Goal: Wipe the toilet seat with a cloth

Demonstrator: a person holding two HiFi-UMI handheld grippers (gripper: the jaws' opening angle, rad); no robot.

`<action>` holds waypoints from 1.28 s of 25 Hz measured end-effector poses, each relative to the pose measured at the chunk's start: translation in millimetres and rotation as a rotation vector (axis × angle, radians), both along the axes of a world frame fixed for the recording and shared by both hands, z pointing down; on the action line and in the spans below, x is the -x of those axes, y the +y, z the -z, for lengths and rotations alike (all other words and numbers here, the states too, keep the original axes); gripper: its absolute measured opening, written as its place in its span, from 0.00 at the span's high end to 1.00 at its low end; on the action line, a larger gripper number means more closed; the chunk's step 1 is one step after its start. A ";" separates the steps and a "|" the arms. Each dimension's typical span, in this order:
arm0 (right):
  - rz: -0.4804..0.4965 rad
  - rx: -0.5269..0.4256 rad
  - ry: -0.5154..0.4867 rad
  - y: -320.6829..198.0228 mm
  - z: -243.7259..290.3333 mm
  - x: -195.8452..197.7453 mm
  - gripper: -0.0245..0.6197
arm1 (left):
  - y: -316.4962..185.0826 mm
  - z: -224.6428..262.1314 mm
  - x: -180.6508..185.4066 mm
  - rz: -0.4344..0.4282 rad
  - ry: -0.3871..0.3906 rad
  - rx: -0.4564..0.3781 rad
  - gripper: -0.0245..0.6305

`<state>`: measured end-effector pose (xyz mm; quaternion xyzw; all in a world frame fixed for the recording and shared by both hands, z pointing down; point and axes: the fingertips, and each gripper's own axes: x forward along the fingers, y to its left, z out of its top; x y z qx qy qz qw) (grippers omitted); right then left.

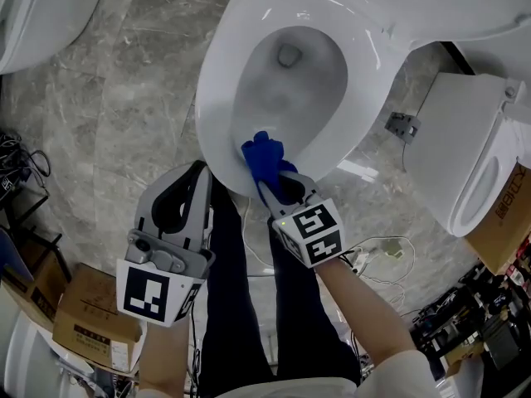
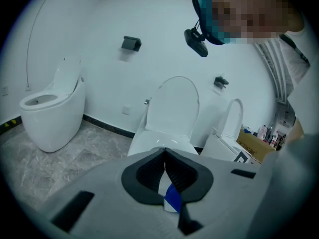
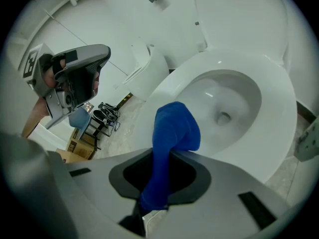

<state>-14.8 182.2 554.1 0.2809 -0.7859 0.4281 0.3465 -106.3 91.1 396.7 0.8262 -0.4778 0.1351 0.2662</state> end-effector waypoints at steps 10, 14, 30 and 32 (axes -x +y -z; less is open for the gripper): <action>-0.047 -0.008 0.018 -9.8 -0.9 -39.7 0.85 | -5.7 0.3 -29.9 -0.038 -0.007 0.003 0.95; -0.075 -0.018 0.021 -18.4 -0.9 -53.0 0.85 | -7.9 -0.1 -42.2 -0.051 -0.005 0.004 0.95; -0.160 -0.070 0.059 -56.8 -2.2 -105.3 0.85 | -19.6 -5.0 -74.9 -0.074 -0.004 0.010 0.95; -0.173 -0.077 0.064 -63.2 -3.0 -112.6 0.85 | -21.9 -6.2 -78.1 -0.077 -0.005 0.012 0.95</action>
